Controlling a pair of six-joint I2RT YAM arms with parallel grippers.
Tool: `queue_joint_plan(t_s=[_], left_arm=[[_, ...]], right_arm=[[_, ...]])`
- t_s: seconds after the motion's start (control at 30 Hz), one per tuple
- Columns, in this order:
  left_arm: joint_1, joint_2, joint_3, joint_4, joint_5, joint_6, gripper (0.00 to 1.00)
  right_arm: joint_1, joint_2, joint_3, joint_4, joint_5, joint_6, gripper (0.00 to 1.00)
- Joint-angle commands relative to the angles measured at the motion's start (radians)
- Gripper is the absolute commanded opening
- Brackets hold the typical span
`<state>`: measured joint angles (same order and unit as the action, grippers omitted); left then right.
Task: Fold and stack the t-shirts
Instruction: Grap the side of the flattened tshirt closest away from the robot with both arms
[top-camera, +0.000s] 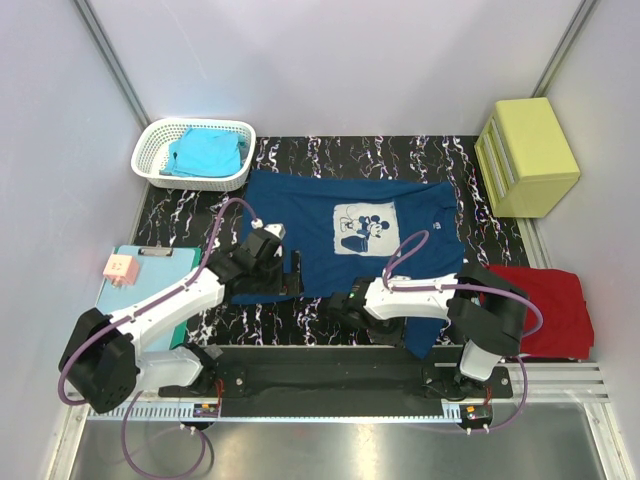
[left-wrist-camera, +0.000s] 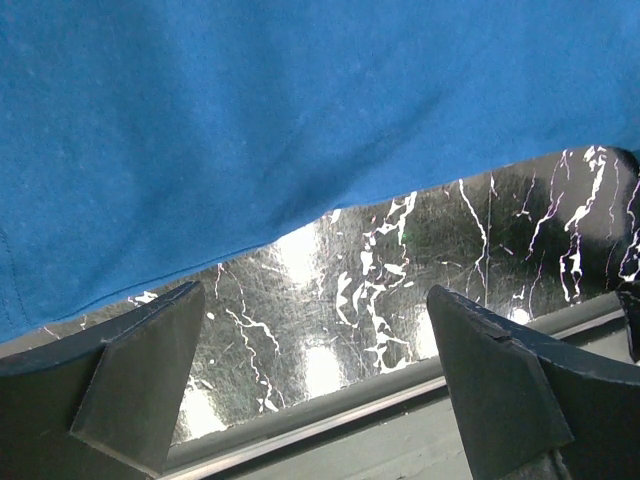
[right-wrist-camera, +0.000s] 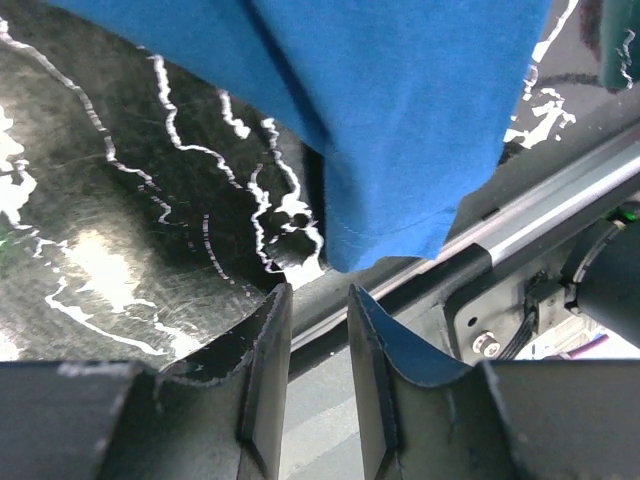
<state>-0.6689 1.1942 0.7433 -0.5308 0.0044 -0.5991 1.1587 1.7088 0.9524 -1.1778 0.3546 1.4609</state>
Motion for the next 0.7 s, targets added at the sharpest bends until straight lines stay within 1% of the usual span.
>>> queue_joint_plan(t_s=[0.0, 0.03, 0.17, 0.33, 0.4, 0.5, 0.57, 0.67], left_arm=[[-0.008, 0.008, -0.002, 0.018, 0.023, 0.010, 0.99], [-0.009, 0.010, -0.001, 0.018, 0.023, 0.010, 0.99], [-0.011, 0.015, 0.004, 0.018, 0.022, 0.009, 0.99], [-0.014, 0.016, 0.004, 0.018, 0.022, 0.004, 0.99], [-0.015, 0.018, 0.002, 0.018, 0.022, 0.002, 0.99], [-0.017, 0.015, -0.002, 0.018, 0.022, 0.001, 0.99], [-0.020, 0.016, -0.004, 0.018, 0.023, 0.001, 0.99], [-0.021, 0.015, -0.002, 0.018, 0.023, -0.001, 0.99]], right_arm=[[0.009, 0.000, 0.008, -0.100, 0.043, 0.094, 0.36], [0.010, -0.001, 0.008, -0.135, 0.052, 0.105, 0.35], [0.010, -0.008, 0.003, -0.187, 0.067, 0.148, 0.35], [0.009, -0.008, -0.009, -0.178, 0.057, 0.150, 0.32], [0.009, -0.006, -0.015, -0.169, 0.050, 0.145, 0.28], [0.012, -0.009, -0.014, -0.151, 0.050, 0.136, 0.27], [0.018, -0.038, -0.004, -0.128, 0.066, 0.130, 0.27], [0.022, -0.080, 0.019, -0.123, 0.099, 0.127, 0.31]])
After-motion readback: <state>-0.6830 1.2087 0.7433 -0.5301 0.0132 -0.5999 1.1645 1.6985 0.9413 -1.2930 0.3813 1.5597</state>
